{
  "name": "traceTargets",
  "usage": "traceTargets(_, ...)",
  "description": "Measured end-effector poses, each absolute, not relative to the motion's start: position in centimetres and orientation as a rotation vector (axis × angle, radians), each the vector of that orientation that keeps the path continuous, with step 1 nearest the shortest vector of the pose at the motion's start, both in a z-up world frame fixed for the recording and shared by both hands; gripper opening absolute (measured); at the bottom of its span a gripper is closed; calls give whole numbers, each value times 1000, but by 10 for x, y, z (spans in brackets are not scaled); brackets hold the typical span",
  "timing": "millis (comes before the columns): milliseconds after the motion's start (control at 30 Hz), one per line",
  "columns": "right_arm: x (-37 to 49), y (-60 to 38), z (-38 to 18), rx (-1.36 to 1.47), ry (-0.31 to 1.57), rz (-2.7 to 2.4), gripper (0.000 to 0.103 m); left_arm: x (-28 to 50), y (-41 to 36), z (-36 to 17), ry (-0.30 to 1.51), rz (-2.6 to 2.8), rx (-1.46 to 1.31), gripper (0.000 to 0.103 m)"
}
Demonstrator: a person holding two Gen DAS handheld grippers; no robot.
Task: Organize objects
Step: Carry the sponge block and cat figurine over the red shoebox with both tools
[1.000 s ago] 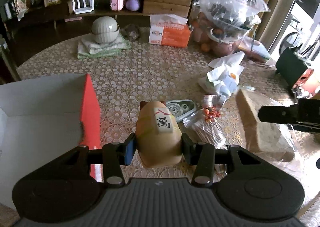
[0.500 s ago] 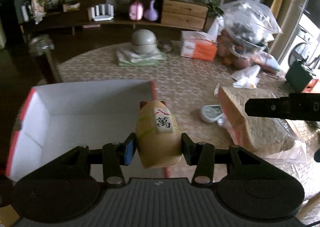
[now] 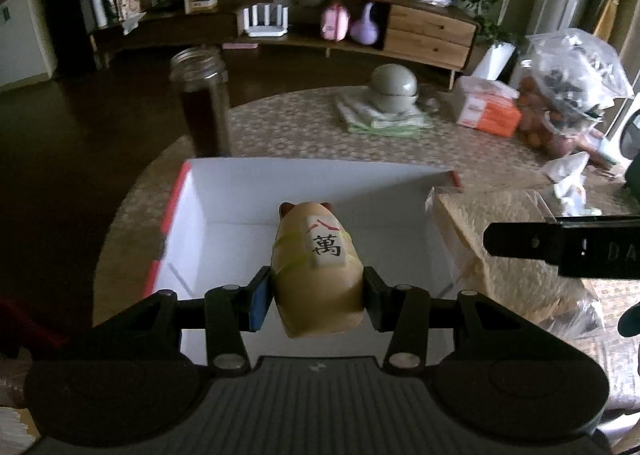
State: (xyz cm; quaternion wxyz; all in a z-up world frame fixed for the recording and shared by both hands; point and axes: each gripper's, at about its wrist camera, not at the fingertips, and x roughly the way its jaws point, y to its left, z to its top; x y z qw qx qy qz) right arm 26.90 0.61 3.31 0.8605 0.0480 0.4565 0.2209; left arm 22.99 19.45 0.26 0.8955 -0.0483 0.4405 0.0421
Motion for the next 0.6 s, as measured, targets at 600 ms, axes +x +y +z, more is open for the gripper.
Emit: traceTargets(600, 286, 92, -37, -104, 1053, 558, 63, 281, 247, -70, 1087, 64, -44, 47)
